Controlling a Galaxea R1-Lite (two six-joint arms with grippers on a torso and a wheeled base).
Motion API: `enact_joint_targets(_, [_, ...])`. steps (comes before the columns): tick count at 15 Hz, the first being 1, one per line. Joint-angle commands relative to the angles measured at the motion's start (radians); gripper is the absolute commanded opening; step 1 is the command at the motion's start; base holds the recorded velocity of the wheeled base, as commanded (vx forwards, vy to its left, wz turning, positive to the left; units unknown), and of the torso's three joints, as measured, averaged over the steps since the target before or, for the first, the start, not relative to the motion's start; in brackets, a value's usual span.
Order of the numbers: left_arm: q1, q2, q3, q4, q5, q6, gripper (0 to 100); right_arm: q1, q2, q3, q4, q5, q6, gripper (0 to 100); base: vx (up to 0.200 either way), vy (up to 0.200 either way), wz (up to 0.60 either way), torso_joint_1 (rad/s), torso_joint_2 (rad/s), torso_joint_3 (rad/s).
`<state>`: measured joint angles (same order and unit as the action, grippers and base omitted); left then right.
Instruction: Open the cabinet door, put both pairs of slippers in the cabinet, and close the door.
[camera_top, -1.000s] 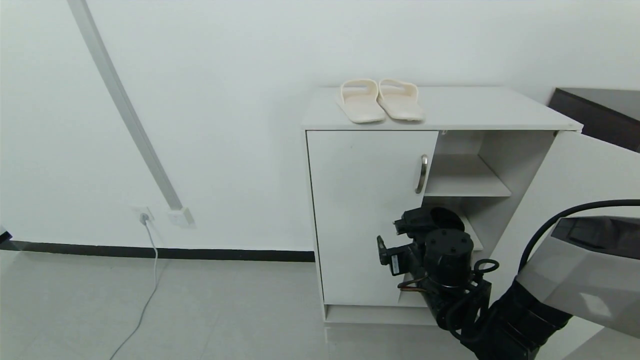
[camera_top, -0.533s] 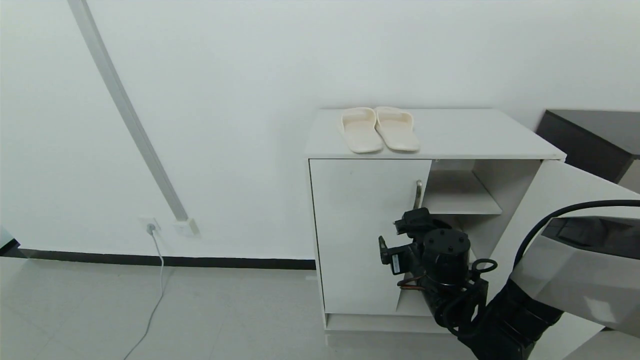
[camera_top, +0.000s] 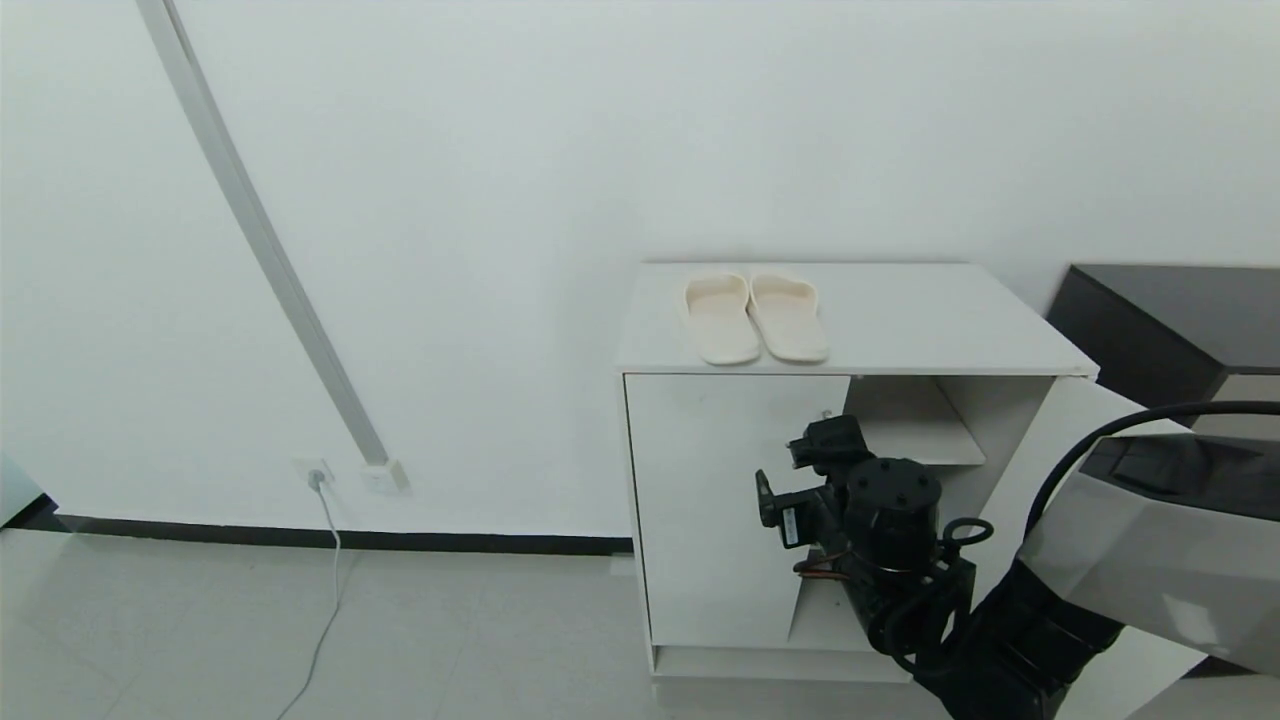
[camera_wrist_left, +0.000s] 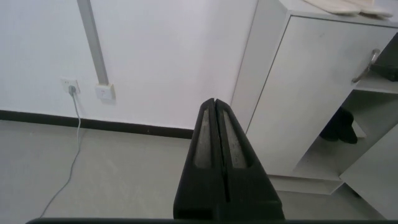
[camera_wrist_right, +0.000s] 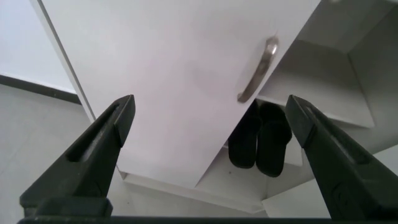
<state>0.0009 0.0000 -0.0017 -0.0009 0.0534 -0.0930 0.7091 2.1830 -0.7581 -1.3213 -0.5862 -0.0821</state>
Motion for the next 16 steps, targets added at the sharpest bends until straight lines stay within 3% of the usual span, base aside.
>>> enact_joint_targets(1, [0.001, 0.000, 0.000, -0.001, 0.000, -0.001, 0, 0.001, 0.001, 0.002, -0.001, 0.000, -0.001, 100, 0.000, 0.000, 0.00, 0.256, -0.60, -0.330])
enact_joint_targets(9, [0.001, 0.000, 0.000, -0.001, 0.000, -0.001, 0, 0.003, 0.001, 0.008, -0.012, 0.002, -0.001, 100, 0.000, 0.000, 0.00, 0.213, -0.47, -0.258])
enact_joint_targets(12, [-0.001, 0.002, 0.000, 0.001, -0.014, 0.007, 0, 0.003, -0.003, 0.010, -0.018, 0.017, -0.005, 100, 0.000, 0.000, 0.00, 0.062, -0.12, -0.060])
enact_joint_targets(16, [0.001, 0.000, 0.000, 0.001, -0.010, 0.006, 0, 0.013, -0.101, -0.066, 0.192, 0.020, 0.030, 100, 0.000, 0.000, 0.00, 0.000, 0.00, 0.000])
